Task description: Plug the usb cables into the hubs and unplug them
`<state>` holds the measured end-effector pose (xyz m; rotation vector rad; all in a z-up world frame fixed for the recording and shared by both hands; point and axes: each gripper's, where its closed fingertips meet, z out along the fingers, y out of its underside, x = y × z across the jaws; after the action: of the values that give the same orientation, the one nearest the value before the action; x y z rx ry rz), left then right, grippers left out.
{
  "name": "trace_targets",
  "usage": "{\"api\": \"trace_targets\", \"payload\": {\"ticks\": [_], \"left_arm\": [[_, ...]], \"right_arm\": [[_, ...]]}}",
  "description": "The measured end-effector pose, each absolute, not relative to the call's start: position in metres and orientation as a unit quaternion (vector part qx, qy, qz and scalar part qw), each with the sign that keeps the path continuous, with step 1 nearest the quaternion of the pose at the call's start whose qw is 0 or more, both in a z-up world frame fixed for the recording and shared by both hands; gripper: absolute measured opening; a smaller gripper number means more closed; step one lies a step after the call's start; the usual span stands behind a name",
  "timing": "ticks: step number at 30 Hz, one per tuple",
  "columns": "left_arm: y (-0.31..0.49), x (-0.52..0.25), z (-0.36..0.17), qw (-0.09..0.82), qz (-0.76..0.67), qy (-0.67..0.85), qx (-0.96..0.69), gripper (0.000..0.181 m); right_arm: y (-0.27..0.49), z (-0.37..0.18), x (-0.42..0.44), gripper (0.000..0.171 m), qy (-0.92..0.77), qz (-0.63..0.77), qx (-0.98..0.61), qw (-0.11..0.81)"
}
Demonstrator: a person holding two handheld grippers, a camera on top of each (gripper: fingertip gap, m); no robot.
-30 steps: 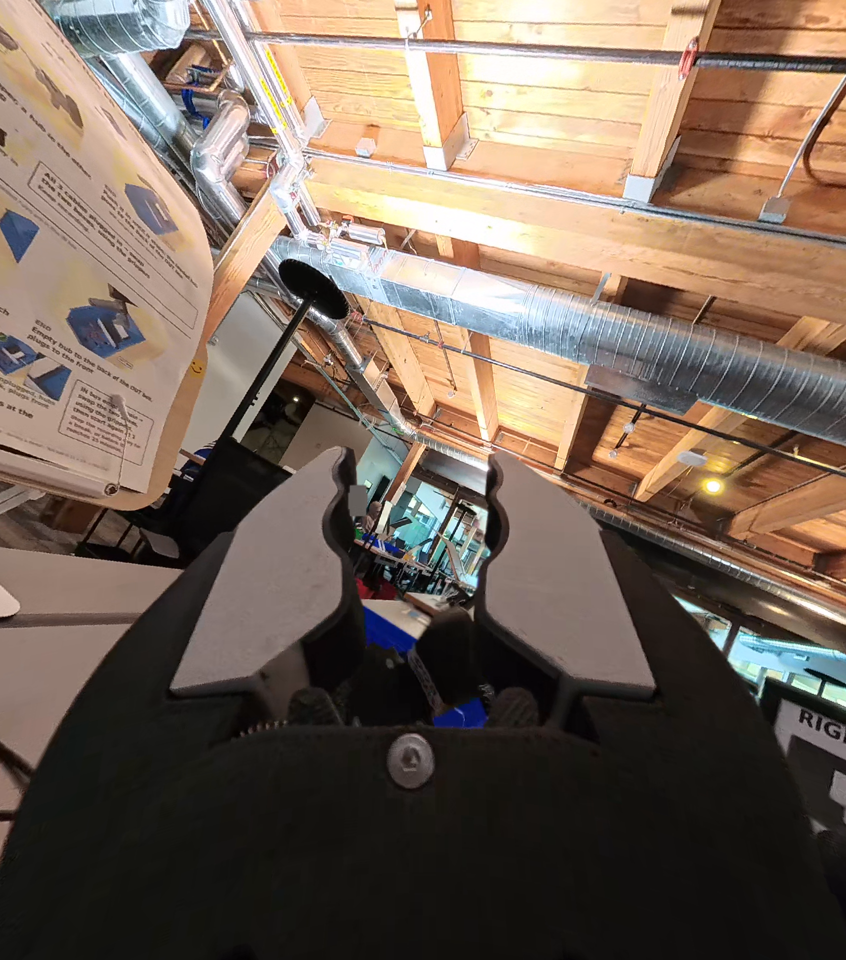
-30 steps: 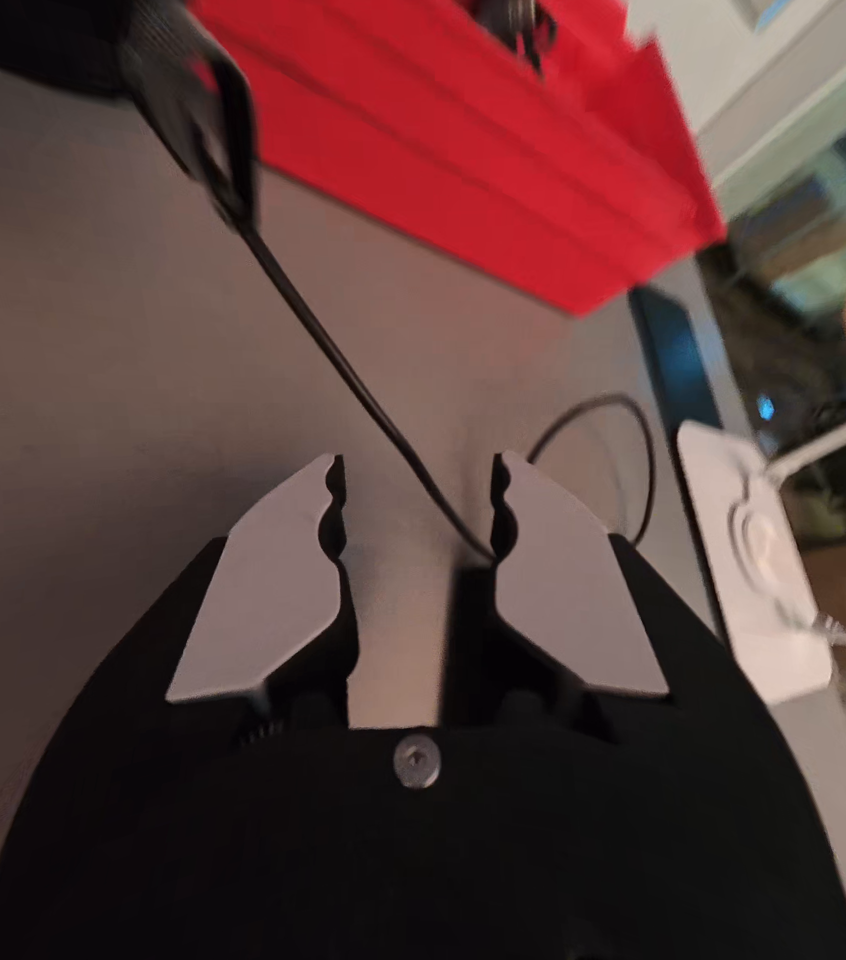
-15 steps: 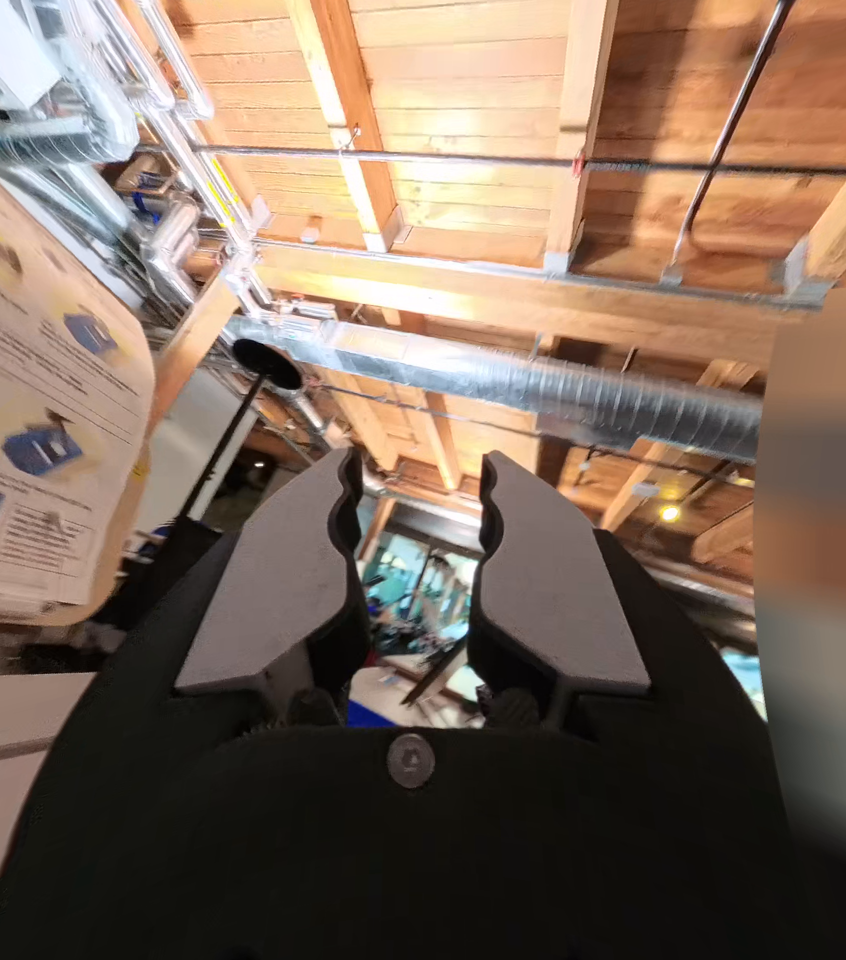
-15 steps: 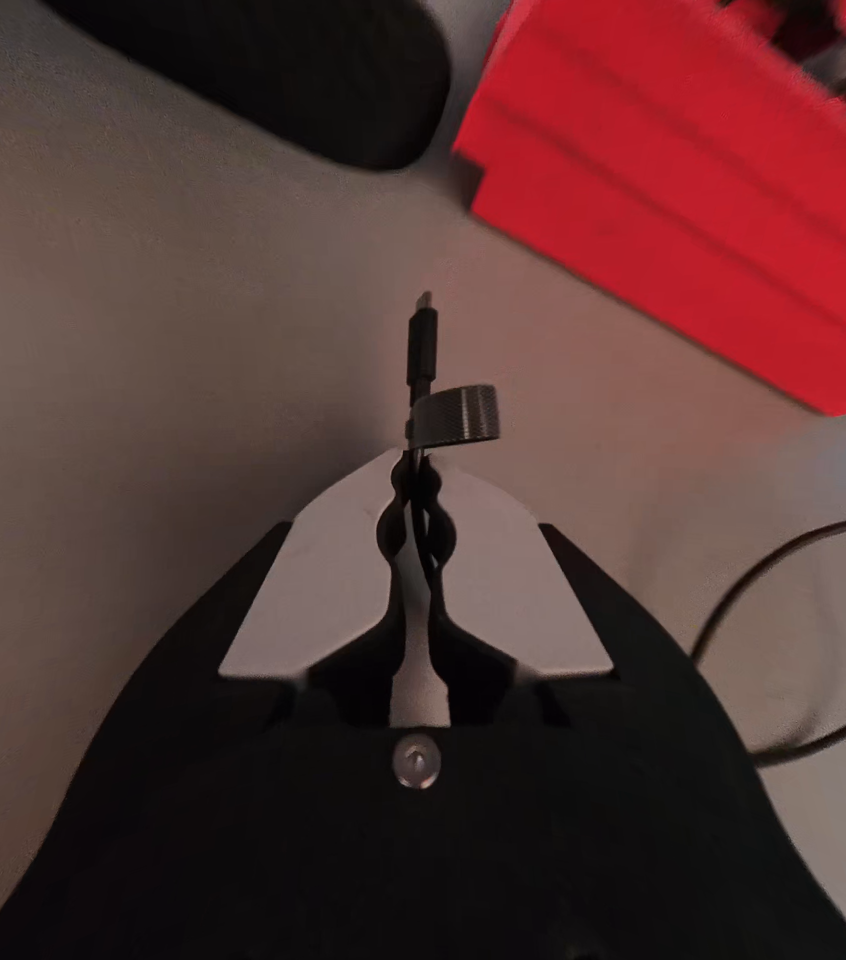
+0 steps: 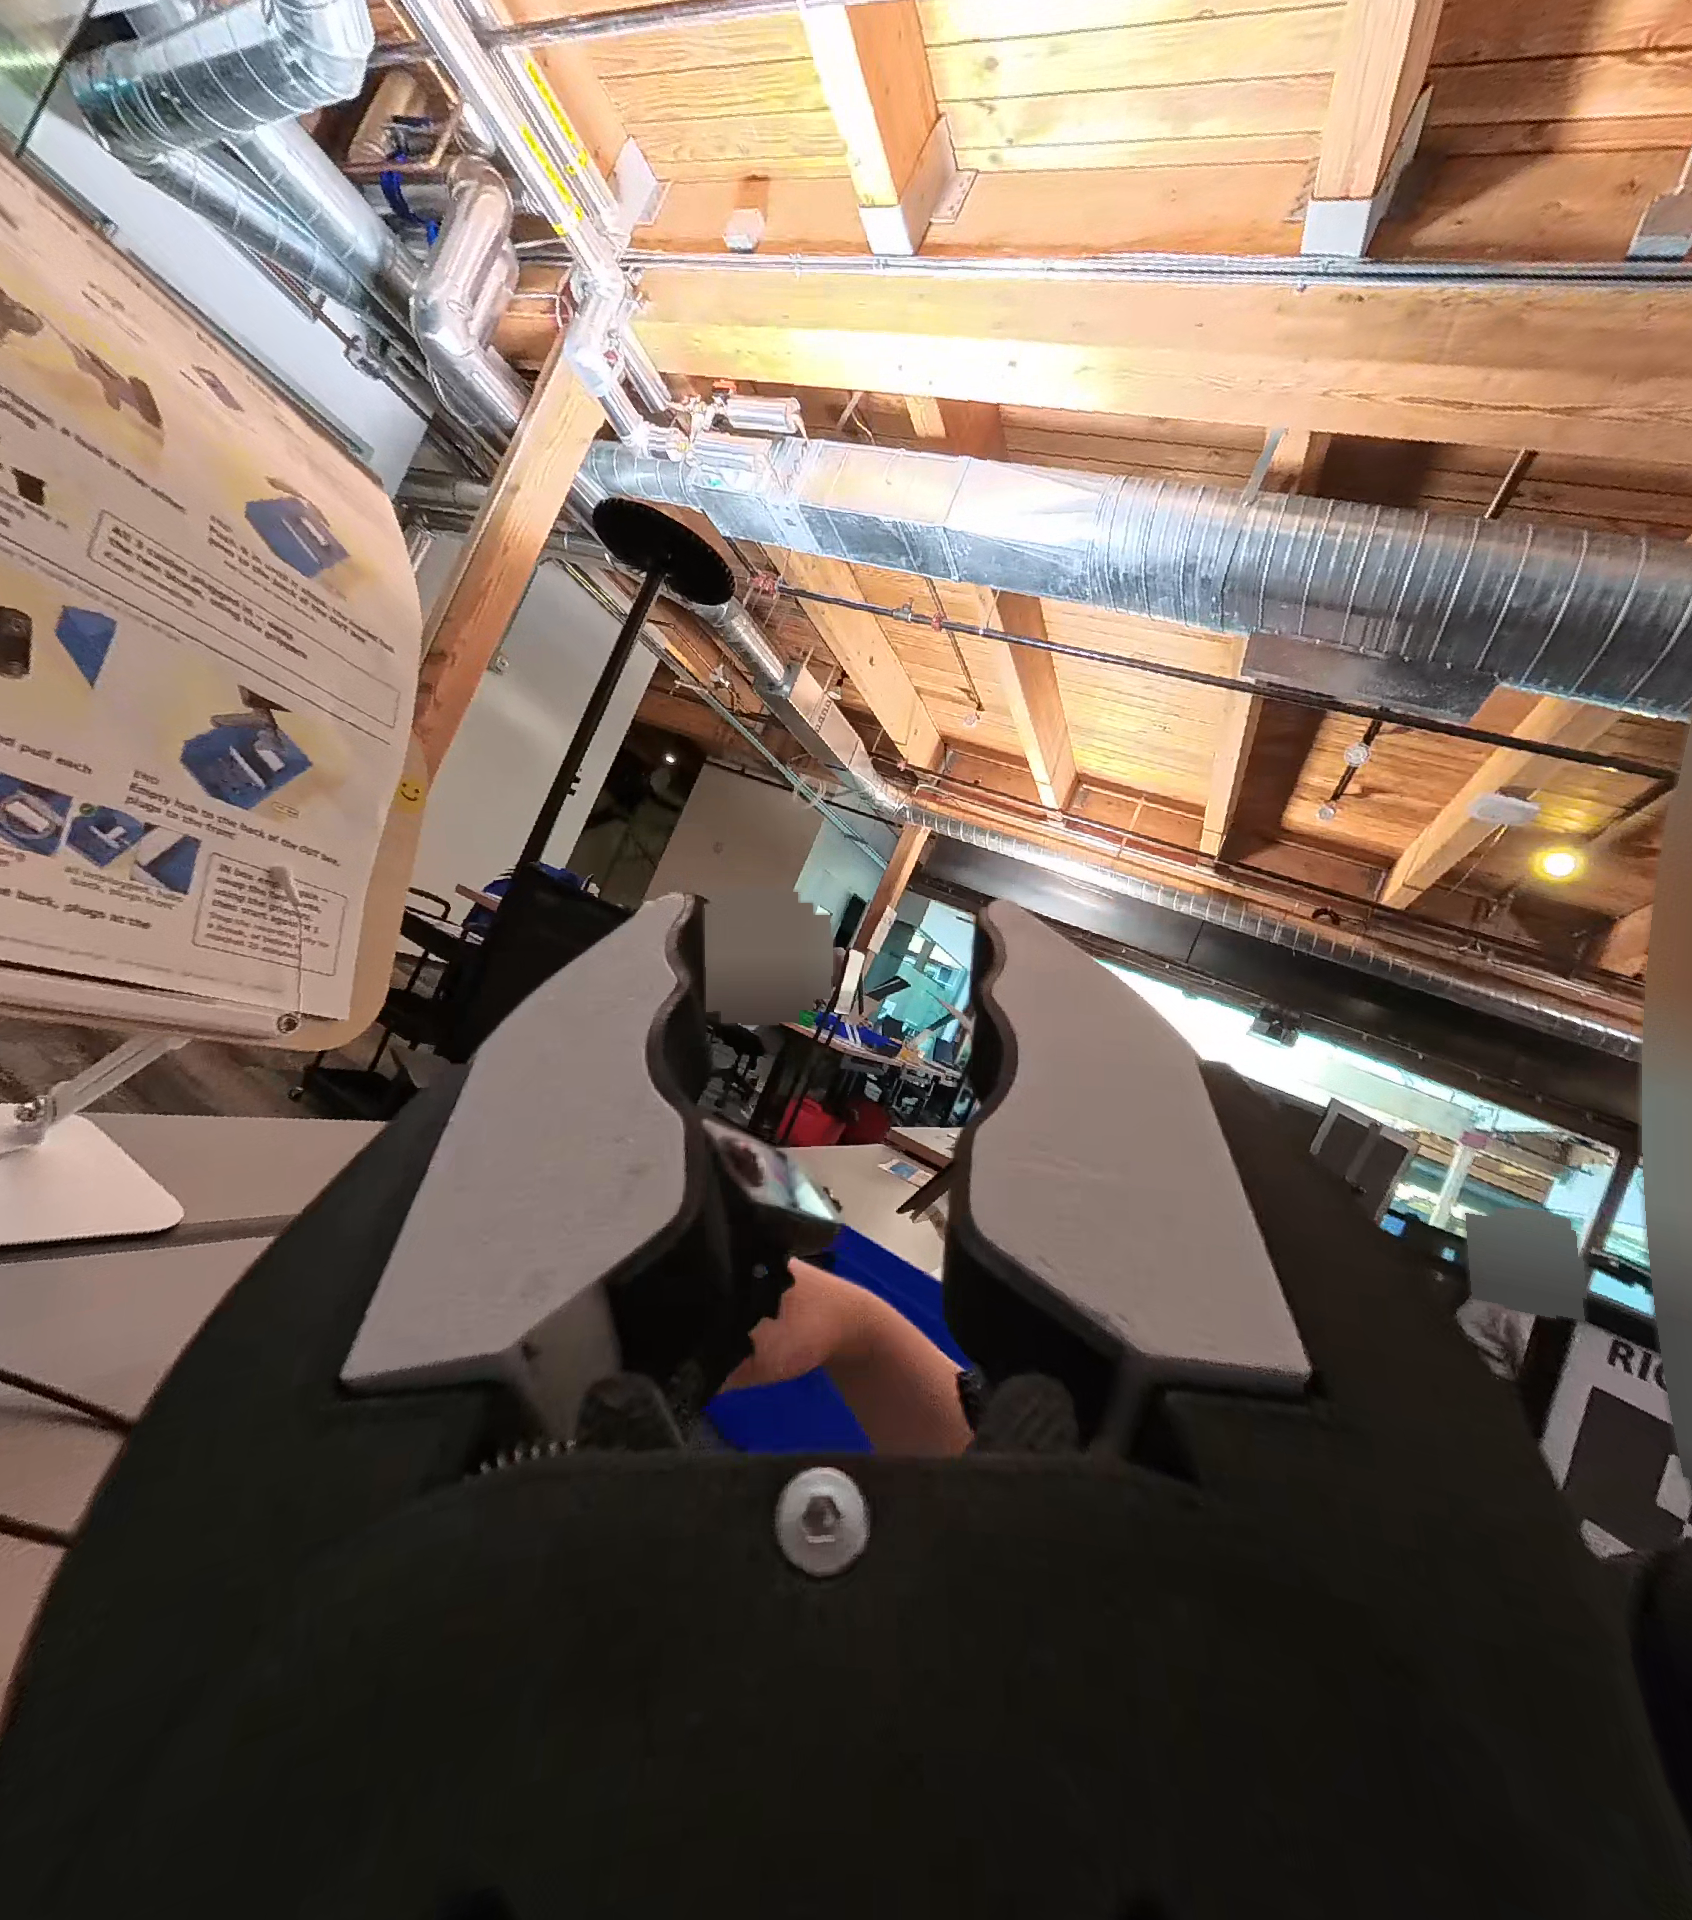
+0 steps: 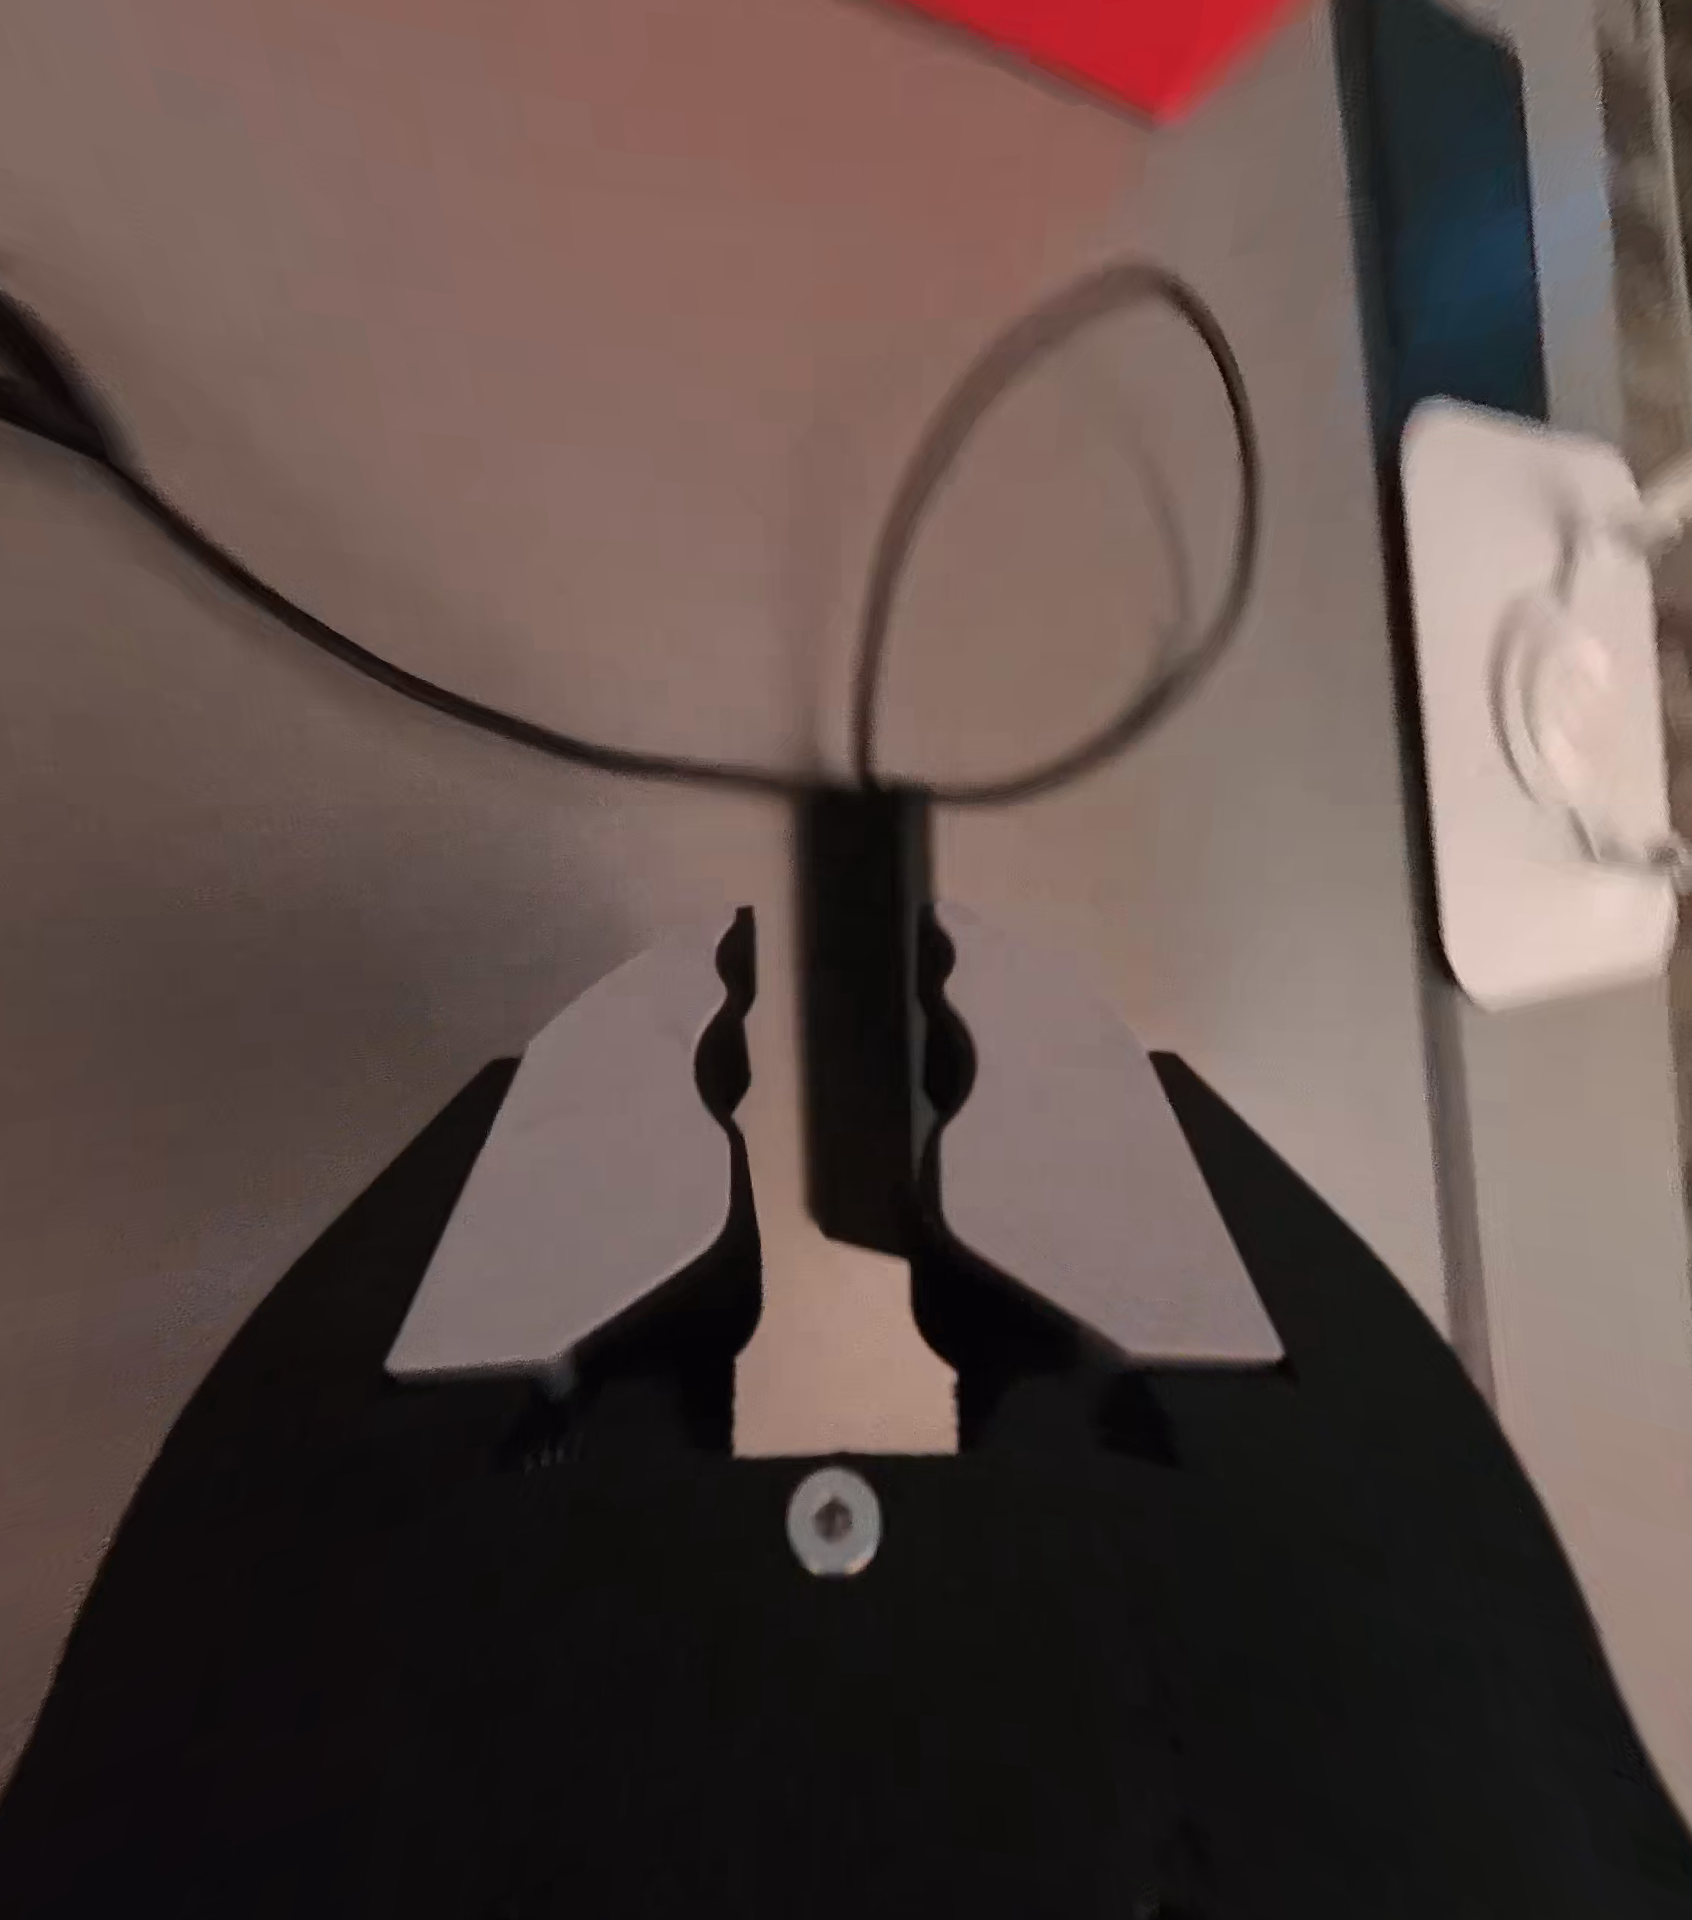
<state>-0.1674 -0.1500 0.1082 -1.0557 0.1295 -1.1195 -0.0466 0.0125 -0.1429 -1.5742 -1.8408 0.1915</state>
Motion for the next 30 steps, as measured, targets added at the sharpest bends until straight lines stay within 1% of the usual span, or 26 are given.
{"api": "trace_targets", "payload": {"ticks": [1, 3, 5, 7, 10, 12, 16, 20, 23, 25, 27, 30], "left_arm": [[-0.153, -0.169, 0.11, 0.72, -0.501, 0.062, -0.476, 0.046], [-0.159, -0.171, 0.115, 0.728, -0.488, 0.07, -0.477, 0.046], [-0.166, -0.169, 0.119, 0.735, -0.472, 0.082, -0.48, 0.045], [-0.171, -0.167, 0.119, 0.737, -0.46, 0.094, -0.485, 0.044], [-0.177, -0.164, 0.118, 0.734, -0.457, 0.105, -0.491, 0.043], [-0.182, -0.165, 0.119, 0.734, -0.457, 0.109, -0.491, 0.043], [-0.189, -0.175, 0.119, 0.737, -0.429, 0.114, -0.509, 0.044], [-0.18, -0.228, 0.115, 0.748, -0.308, 0.085, -0.582, 0.046], [-0.165, -0.291, 0.092, 0.709, -0.158, 0.047, -0.686, 0.05], [-0.154, -0.326, 0.07, 0.662, -0.082, 0.035, -0.745, 0.051], [-0.141, -0.342, 0.041, 0.601, -0.069, 0.036, -0.795, 0.047], [-0.115, -0.36, 0.001, 0.545, -0.046, 0.039, -0.836, 0.045]], "right_arm": [[0.026, -0.15, -0.038, 0.025, -0.694, 0.055, -0.628, 0.347], [0.039, -0.163, -0.032, 0.018, -0.669, 0.054, -0.661, 0.336], [0.044, -0.171, -0.033, 0.017, -0.657, 0.064, -0.674, 0.331], [0.053, -0.172, -0.034, 0.013, -0.637, 0.056, -0.687, 0.346], [0.071, -0.181, -0.032, 0.002, -0.607, 0.029, -0.707, 0.361], [0.079, -0.18, -0.036, 0.002, -0.597, 0.015, -0.698, 0.396], [0.08, -0.18, -0.037, 0.002, -0.612, -0.013, -0.676, 0.41], [0.08, -0.18, -0.037, 0.001, -0.6, 0.002, -0.691, 0.404], [0.08, -0.18, -0.036, 0.002, -0.608, -0.011, -0.687, 0.399], [0.08, -0.179, -0.036, 0.002, -0.615, -0.026, -0.682, 0.395], [0.079, -0.178, -0.035, 0.004, -0.619, -0.036, -0.68, 0.391], [0.078, -0.173, -0.034, 0.01, -0.62, -0.041, -0.682, 0.386]]}}
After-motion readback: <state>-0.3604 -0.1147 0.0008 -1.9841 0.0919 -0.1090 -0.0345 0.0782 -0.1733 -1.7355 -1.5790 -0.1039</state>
